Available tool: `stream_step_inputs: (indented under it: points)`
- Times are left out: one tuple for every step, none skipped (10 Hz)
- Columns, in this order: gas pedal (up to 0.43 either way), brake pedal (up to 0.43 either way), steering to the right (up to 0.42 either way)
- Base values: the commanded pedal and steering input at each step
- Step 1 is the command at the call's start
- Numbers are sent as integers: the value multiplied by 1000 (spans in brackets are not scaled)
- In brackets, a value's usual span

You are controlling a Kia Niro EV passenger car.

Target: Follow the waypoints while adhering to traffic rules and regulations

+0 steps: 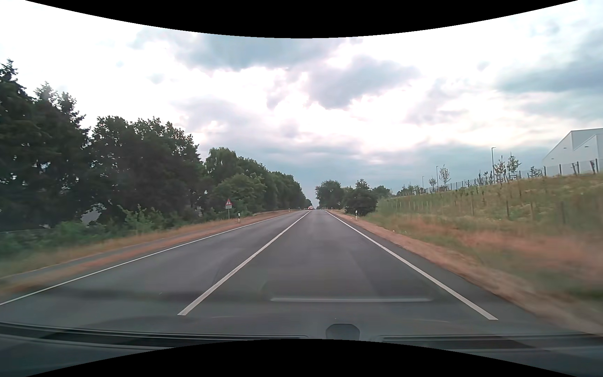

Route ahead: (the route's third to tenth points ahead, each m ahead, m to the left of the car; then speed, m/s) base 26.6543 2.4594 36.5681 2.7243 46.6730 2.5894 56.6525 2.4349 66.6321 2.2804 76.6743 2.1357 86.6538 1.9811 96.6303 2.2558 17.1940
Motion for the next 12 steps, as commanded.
stream_step_inputs:
  points:
    - [228,0,-3]
    - [228,0,-2]
    - [228,0,-1]
    - [228,0,-1]
    - [228,0,-1]
    - [228,0,-2]
    - [228,0,-2]
    - [228,0,-2]
    - [228,0,-2]
    - [228,0,-2]
    - [228,0,-3]
    - [228,0,-3]
